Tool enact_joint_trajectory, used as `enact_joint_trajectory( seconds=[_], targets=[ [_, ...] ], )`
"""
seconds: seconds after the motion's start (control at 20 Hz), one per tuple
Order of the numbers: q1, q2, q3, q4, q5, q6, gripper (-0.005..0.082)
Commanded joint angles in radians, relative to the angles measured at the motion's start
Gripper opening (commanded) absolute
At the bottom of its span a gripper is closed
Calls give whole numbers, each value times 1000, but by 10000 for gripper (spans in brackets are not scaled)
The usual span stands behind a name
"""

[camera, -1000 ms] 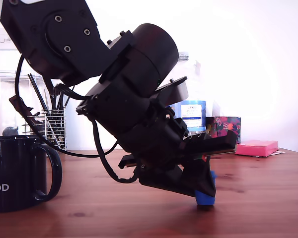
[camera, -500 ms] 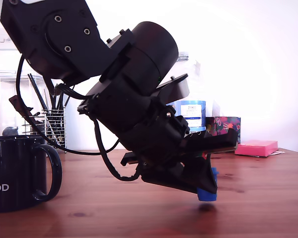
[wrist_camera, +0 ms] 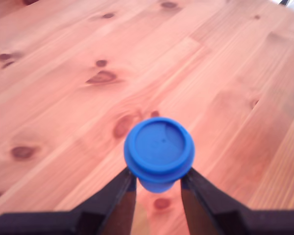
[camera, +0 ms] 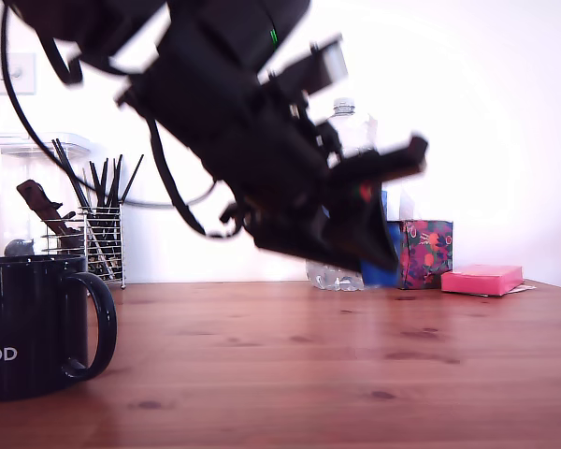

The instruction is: Pick up the coffee capsules from the table one by one and drop them inside the nearest coffee cup

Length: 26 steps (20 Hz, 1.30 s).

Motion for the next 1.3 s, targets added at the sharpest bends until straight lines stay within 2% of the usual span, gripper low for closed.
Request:
enact_joint_trajectory(
  seconds=[0.0,0.2,0.35,1.25],
  targets=[
    [0,-40,-3,-35,-23,23,110],
    [8,-159,-29,-59,-68,23,110],
    [51,-232,-68,-64,-77,26,110],
    [482,-638,-452,-74,-77,18,110]
  ],
)
